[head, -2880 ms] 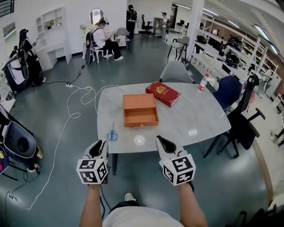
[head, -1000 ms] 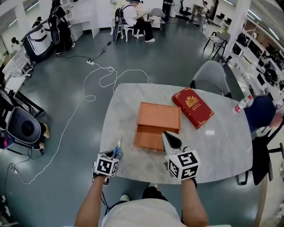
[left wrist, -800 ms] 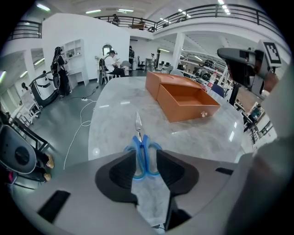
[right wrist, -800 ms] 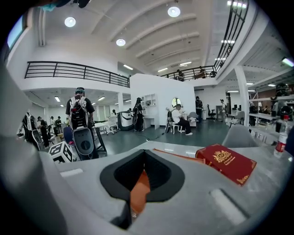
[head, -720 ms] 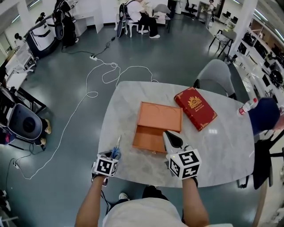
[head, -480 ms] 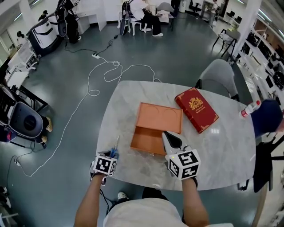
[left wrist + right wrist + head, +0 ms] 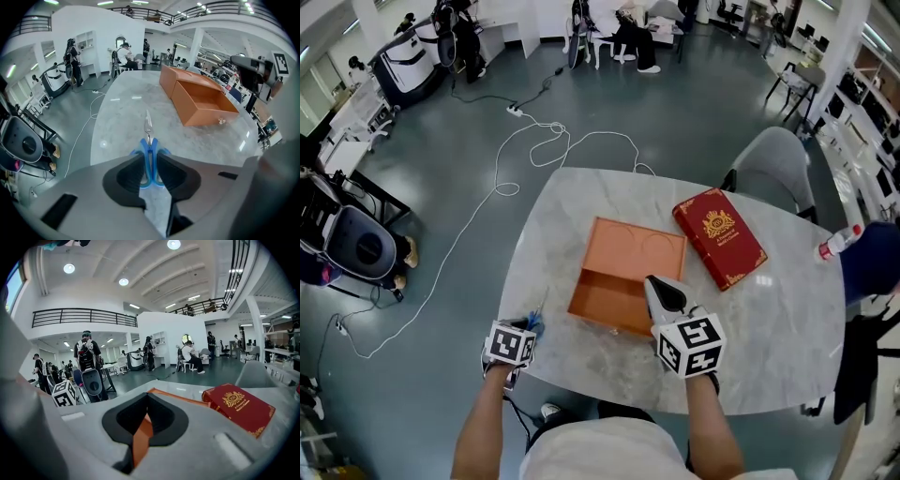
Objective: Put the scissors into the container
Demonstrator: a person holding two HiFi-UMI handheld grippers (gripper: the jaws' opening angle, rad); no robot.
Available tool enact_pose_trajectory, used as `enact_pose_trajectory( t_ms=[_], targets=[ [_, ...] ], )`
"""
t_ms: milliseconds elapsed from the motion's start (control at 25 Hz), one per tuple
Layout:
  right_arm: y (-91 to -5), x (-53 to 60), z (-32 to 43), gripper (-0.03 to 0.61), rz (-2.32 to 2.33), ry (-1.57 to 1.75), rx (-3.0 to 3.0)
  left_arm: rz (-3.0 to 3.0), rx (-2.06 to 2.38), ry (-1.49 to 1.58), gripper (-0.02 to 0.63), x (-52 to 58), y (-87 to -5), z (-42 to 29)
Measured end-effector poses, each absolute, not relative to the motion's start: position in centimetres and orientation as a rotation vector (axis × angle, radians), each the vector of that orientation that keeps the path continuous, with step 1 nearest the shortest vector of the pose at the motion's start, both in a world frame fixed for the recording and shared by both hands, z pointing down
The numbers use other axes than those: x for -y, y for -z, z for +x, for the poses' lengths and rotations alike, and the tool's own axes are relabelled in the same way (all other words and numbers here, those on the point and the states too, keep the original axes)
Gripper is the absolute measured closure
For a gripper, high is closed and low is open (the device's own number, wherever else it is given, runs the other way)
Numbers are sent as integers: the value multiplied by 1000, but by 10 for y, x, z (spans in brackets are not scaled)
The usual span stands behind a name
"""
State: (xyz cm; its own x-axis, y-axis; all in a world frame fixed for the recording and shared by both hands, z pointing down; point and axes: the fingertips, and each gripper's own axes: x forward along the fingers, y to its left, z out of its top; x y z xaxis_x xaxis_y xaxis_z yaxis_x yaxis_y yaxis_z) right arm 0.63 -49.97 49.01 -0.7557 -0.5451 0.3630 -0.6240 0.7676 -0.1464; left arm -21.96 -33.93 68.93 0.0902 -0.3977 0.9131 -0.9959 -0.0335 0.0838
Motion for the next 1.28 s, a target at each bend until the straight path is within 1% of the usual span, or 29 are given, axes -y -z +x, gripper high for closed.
enact_pose_trajectory(
  t_ms=[280, 720, 1000, 1280],
  targets=[
    [-487, 505, 9, 574, 836, -365, 2692, 1497, 1509, -915, 534, 335, -684, -218],
    [-475, 499, 10, 574, 800, -373, 2743, 1530, 1627, -906, 535, 328, -642, -220],
    [-468, 494, 11, 574, 822, -378, 2751, 1612, 1668, -943, 535, 333, -609, -225],
    [-462, 501, 8, 574, 906, -361, 2740, 1784, 1619, -987, 535, 355, -580, -226]
  ],
)
